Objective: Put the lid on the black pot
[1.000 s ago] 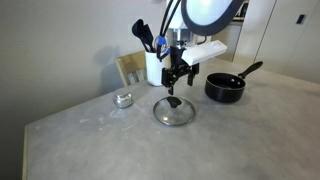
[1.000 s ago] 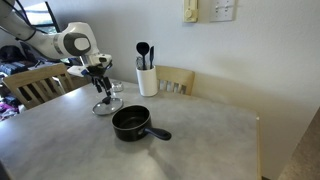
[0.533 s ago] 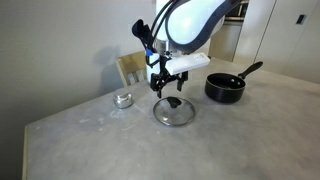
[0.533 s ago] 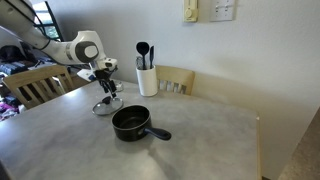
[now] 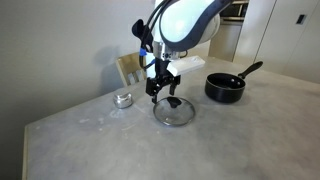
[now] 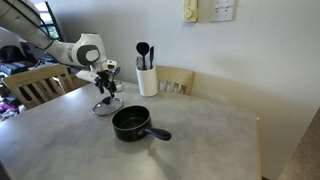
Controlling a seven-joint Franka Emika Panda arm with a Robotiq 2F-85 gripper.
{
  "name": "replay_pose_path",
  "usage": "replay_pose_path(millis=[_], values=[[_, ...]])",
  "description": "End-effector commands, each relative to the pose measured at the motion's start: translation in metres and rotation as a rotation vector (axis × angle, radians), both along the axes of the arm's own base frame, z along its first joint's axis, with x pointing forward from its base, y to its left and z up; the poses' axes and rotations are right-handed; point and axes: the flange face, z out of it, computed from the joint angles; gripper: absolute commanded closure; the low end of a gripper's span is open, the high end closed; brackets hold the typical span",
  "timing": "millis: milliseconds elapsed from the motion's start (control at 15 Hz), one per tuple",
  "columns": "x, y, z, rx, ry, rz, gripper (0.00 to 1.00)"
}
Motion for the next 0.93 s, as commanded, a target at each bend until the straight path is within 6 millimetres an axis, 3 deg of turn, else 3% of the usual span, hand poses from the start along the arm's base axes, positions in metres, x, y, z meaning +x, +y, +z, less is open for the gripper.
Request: replay_pose_path(millis=[0,867], values=[[0.001,0.0,0.0,0.0,0.001,0.005,0.0],[-0.006,-0.012,-0.009,-0.046,0.053,0.126,0.0]])
